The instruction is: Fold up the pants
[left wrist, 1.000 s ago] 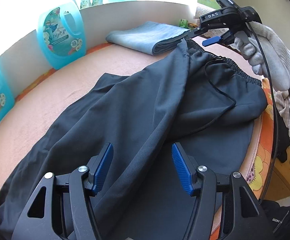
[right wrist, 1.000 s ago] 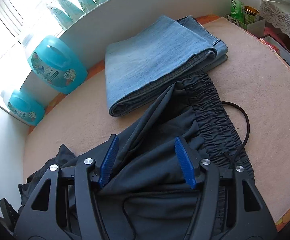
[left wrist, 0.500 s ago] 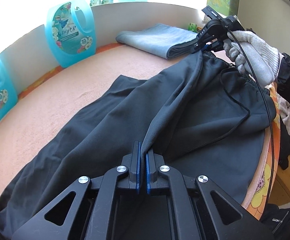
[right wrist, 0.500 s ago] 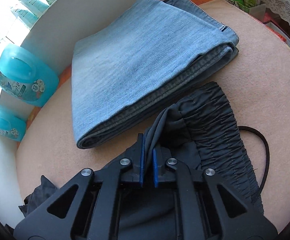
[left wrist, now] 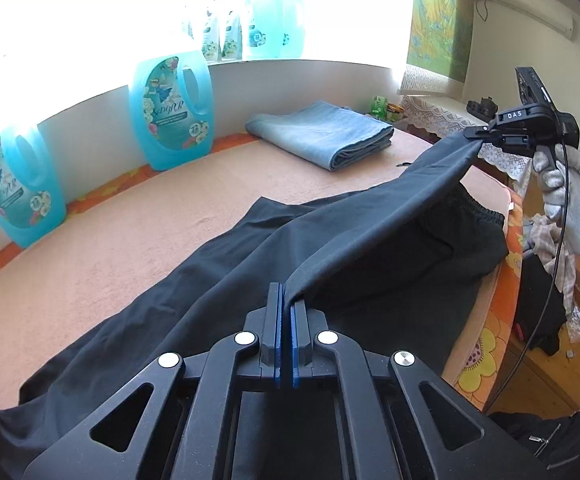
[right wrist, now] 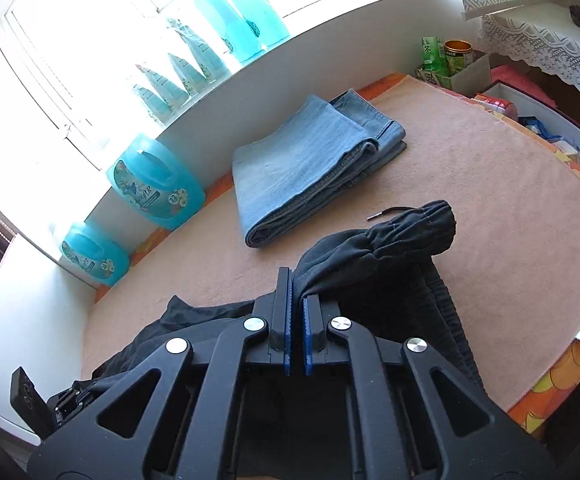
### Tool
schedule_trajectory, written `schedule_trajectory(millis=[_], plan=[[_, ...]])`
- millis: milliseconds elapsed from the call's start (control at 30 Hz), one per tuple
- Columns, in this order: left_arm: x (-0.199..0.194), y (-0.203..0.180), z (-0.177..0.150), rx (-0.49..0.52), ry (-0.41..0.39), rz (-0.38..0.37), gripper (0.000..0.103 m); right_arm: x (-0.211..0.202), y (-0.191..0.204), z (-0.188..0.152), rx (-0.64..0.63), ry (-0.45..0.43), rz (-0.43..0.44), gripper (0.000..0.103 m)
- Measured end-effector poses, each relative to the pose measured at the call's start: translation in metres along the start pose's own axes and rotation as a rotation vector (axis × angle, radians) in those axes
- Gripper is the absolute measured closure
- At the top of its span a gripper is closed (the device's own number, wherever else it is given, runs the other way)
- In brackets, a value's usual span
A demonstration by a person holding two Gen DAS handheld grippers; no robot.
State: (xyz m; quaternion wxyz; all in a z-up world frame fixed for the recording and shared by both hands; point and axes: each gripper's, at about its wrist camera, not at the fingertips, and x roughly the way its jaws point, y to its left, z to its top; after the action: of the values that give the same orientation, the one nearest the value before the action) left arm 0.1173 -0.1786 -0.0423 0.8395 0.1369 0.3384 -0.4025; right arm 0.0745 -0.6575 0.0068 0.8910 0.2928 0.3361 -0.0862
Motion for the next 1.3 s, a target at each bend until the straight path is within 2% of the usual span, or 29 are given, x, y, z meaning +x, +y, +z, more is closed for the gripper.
schedule_trajectory(millis=[133,300,367,467,533,567,633,800,933,1033,1100,1200,1300], plan=[[0.002,-0.013,-0.016,0.044,0.047,-0.015,0.101,-0.01,-0.028,-0.051,0.093,-0.013,-0.004,0.098],[0.008,-0.014,-0.031,0.045,0.103,-0.015,0.101,-0.006,-0.064,-0.104,0.237,-0.015,0.019,0.099],[0.007,-0.012,-0.035,0.036,0.118,-0.011,0.101,-0.001,-0.069,-0.116,0.248,0.0,0.032,0.099],[0.006,-0.005,-0.038,0.023,0.128,0.008,0.101,0.008,-0.068,-0.126,0.202,0.067,0.047,0.098],[0.007,-0.002,-0.039,0.011,0.135,0.013,0.101,0.003,-0.071,-0.128,0.196,0.065,0.055,0.098],[0.007,-0.002,-0.041,0.009,0.139,0.013,0.101,-0.001,-0.074,-0.127,0.204,0.059,0.062,0.09],[0.009,-0.003,-0.044,0.018,0.147,0.022,0.101,-0.012,-0.084,-0.122,0.236,0.018,0.044,0.081],[0.009,-0.002,-0.048,0.018,0.155,0.026,0.101,-0.013,-0.106,-0.093,0.291,-0.001,-0.03,0.08],[0.007,0.001,-0.048,0.008,0.149,0.029,0.101,0.004,-0.117,-0.074,0.351,0.079,-0.011,0.079],[0.005,0.002,-0.048,0.002,0.144,0.033,0.101,0.01,-0.115,-0.071,0.343,0.098,-0.046,0.078],[0.004,0.004,-0.047,-0.008,0.136,0.028,0.101,0.01,-0.115,-0.072,0.359,0.1,-0.045,0.075],[0.003,0.006,-0.046,-0.012,0.128,0.026,0.101,0.007,-0.113,-0.07,0.345,0.082,-0.078,0.063],[0.003,0.006,-0.047,-0.008,0.131,0.026,0.101,0.013,-0.116,-0.065,0.346,0.087,-0.08,0.061]])
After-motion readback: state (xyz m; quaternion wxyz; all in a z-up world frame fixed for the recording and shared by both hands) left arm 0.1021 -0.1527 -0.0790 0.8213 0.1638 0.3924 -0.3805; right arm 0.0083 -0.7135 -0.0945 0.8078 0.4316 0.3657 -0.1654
